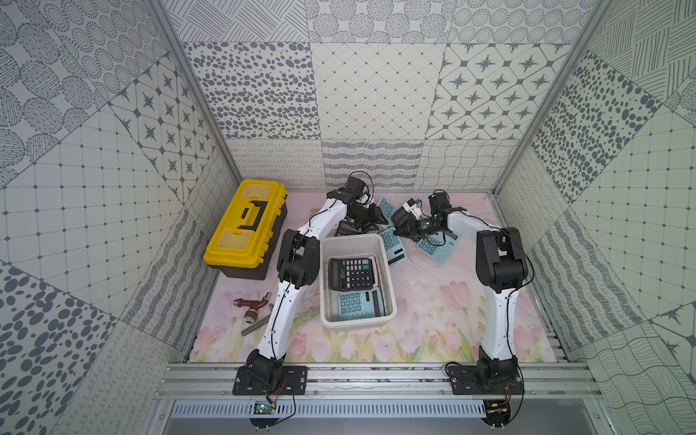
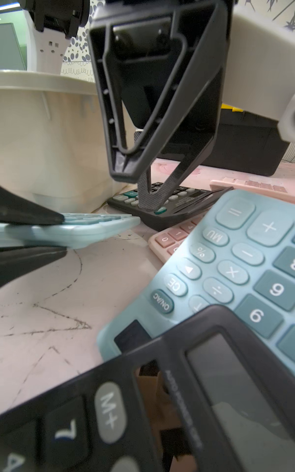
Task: Put the calculator in the storage box
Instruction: Pick up the calculator from the center of the board.
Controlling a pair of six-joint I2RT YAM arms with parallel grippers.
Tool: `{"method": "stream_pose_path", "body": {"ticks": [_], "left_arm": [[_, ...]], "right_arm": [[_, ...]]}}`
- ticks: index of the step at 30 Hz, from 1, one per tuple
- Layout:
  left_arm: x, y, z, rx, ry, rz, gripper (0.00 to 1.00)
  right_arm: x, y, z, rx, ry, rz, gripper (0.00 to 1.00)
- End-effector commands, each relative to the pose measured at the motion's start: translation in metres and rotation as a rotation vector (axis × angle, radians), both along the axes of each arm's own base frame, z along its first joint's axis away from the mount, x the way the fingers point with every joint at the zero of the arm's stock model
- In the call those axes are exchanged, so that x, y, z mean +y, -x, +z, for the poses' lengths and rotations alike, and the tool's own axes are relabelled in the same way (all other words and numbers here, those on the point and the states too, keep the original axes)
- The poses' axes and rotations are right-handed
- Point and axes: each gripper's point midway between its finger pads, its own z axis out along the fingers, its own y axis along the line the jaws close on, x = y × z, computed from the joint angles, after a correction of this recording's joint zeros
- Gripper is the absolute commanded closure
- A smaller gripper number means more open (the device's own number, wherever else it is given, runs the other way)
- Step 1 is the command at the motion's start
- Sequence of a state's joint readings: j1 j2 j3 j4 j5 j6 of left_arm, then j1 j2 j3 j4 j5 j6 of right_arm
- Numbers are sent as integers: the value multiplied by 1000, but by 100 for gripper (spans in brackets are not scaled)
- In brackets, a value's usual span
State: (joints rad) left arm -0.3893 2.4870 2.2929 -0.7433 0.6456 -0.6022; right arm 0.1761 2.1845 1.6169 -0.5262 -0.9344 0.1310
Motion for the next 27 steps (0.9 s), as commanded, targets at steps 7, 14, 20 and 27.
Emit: {"method": "stream_pose_path", "body": {"ticks": [7, 14, 20, 27], "left_arm": [[-8, 5, -2, 2, 16, -5, 49], [-22, 9, -10, 9, 35, -23, 50], [-32, 13, -12, 9, 47, -42, 51], [-27, 10, 34, -48, 81, -21, 48]], "right_arm": [[6, 7, 16, -10, -96, 18, 75], [7, 11, 2, 26, -106, 13, 69], [11, 14, -4, 38, -93, 13, 77], [-12, 13, 3, -3, 21, -69, 100]]}}
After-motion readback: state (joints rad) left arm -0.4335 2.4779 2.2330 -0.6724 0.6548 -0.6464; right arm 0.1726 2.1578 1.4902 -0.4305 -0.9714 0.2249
